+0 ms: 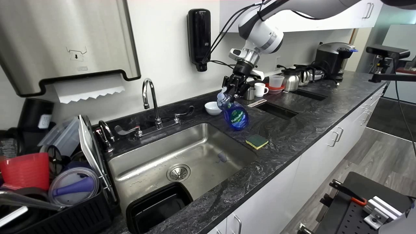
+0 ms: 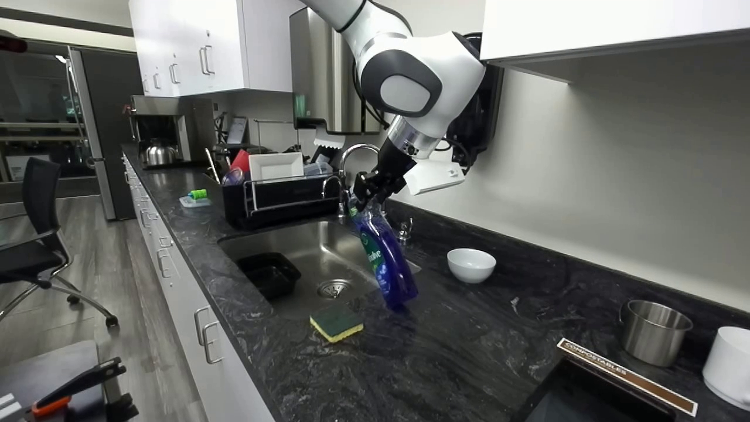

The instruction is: Pour the liquid soap into the sink

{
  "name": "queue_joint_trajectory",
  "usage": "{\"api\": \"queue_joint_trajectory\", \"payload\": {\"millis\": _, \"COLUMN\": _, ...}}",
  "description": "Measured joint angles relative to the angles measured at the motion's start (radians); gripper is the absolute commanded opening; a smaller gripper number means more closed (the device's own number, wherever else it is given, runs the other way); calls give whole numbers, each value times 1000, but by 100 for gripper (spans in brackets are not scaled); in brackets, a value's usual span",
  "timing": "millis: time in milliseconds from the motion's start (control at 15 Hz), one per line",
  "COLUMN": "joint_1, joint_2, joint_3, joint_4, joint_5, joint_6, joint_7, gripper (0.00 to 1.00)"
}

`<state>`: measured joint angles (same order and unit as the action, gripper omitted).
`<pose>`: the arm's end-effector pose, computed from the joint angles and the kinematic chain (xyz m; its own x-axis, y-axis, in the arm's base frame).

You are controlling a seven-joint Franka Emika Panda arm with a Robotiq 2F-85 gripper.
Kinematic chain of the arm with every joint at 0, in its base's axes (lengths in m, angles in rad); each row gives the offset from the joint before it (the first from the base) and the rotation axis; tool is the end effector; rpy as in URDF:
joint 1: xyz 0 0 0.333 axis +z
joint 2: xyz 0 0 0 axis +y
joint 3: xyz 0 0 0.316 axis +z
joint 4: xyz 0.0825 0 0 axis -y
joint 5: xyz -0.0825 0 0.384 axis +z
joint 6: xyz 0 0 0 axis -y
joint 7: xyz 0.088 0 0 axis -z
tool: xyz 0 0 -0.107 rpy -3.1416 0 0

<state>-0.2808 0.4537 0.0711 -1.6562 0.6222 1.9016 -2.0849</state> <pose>0.6492 -0.1001 0.3453 -0.0325 0.8087 0.5873 0.9994 0.0194 0.0287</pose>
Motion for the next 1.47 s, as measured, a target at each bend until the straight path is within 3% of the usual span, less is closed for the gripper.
{"api": "queue_joint_trajectory", "payload": {"millis": 1467, "joint_1": 3, "joint_2": -2, "joint_3": -1, "joint_4": -8, "joint_5": 56, "joint_6": -121, "joint_7": -52, "gripper": 24}}
